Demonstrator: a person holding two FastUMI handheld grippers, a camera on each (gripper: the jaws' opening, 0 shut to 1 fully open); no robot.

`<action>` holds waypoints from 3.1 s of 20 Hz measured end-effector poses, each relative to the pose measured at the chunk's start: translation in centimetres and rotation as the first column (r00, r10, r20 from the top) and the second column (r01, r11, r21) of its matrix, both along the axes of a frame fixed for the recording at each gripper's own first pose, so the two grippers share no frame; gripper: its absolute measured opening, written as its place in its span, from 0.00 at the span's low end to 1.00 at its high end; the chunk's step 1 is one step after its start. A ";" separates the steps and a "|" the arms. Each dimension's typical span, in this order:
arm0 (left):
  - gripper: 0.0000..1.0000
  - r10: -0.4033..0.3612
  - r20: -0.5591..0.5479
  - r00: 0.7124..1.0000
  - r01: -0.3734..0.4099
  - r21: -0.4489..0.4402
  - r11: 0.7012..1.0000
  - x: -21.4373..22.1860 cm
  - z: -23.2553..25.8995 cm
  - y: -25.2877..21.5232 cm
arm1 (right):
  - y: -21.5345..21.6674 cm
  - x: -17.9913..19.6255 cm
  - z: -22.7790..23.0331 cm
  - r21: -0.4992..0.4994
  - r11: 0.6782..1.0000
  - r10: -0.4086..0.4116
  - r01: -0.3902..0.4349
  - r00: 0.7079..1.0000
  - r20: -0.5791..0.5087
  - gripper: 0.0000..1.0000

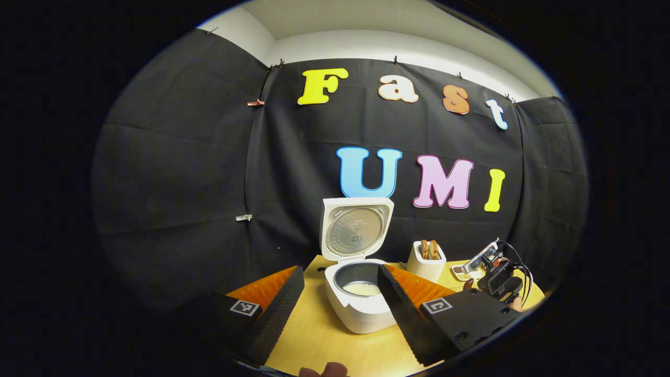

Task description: Close the left gripper, press the button to open the rice cooker; take a wooden spoon from the chopstick holder with the right hand, scoop a spoonful of rice and pour it into the rice cooker, then put the wooden spoon back into the chopstick holder.

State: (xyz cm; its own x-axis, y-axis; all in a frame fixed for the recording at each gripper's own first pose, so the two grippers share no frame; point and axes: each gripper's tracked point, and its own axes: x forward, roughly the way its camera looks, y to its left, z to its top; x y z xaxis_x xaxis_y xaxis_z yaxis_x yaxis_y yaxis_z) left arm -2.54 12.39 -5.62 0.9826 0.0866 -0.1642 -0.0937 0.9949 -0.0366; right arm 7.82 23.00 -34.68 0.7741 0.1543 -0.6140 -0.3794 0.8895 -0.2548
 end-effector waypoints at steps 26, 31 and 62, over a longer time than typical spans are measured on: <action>0.98 0.029 -0.001 1.000 -0.029 -0.029 0.999 -1.8 0.0 -0.4 | -7.8 2.2 3.1 0.764 0.324 -0.301 0.558 0.827 -0.476 0.10; 0.98 0.024 0.010 1.000 -0.024 -0.021 0.999 -2.2 0.4 -0.9 | -9.2 2.8 5.3 0.807 0.246 -0.274 0.537 0.837 -0.473 0.10; 0.98 0.104 -0.050 0.993 -0.107 -0.063 0.992 -1.5 -3.4 3.4 | 3.4 9.3 22.9 0.920 0.003 -0.186 0.391 0.905 -0.384 0.09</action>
State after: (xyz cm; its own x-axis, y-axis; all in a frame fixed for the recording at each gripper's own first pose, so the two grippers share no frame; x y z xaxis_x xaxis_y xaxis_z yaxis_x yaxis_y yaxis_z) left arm -4.07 15.79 -9.07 0.9597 0.1770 -0.2183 -0.2012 0.9750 -0.0941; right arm 17.08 26.41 -11.81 0.8647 0.4601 -0.2014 0.0479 0.3237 0.9449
